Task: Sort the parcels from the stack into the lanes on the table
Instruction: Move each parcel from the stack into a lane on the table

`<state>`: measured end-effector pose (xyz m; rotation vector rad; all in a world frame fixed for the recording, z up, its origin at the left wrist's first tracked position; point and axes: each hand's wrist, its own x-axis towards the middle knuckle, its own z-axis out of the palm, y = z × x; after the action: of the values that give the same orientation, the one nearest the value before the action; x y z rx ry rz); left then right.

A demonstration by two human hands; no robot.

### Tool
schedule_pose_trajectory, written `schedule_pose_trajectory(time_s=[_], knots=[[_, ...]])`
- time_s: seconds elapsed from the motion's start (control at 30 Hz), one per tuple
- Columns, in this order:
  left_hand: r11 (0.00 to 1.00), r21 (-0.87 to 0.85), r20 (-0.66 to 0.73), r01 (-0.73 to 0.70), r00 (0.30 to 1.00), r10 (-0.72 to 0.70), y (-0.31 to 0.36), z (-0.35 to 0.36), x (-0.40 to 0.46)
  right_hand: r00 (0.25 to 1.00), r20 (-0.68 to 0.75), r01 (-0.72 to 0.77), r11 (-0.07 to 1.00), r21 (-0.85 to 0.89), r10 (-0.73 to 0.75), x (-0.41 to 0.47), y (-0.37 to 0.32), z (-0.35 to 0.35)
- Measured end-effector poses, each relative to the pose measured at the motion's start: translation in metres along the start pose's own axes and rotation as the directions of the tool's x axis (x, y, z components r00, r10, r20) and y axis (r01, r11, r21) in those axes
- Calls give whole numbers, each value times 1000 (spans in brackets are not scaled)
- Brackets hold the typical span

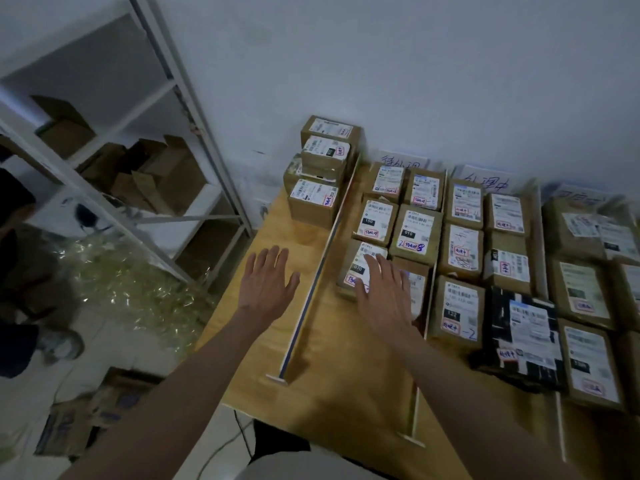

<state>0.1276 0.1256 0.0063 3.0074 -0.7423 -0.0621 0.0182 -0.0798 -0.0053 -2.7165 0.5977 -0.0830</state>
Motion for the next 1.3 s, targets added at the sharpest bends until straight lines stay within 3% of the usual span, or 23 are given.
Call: schedule_pose_trajectory(time_s=[0.37,0.63,0.77,0.87,0.97,1.07,1.17,1.3], knots=[[985,-42,74,-166,983,169,-68,16,132,983,3,-185,983,-19,185,101,-61,37],[963,-116,73,-242,965,251,-72,43,224,974,57,-221,975,3,220,194,-81,74],[944,-125,85,-307,944,318,-62,64,254,960,176,-211,976,-58,218,239,-82,85],[934,-104,56,-343,935,350,-65,77,259,943,243,-200,972,-124,225,252,-82,88],[923,-106,5,-369,928,372,-75,86,259,952,215,-197,973,-123,220,244,-87,96],[931,-194,9,-310,948,318,-85,88,259,982,101,-153,987,-37,156,225,-98,110],[896,-404,13,-185,978,208,-87,88,257,988,-20,-149,986,77,151,218,-111,120],[782,-624,94,5,993,69,-83,82,257,917,140,-397,828,395,373,229,-128,120]])
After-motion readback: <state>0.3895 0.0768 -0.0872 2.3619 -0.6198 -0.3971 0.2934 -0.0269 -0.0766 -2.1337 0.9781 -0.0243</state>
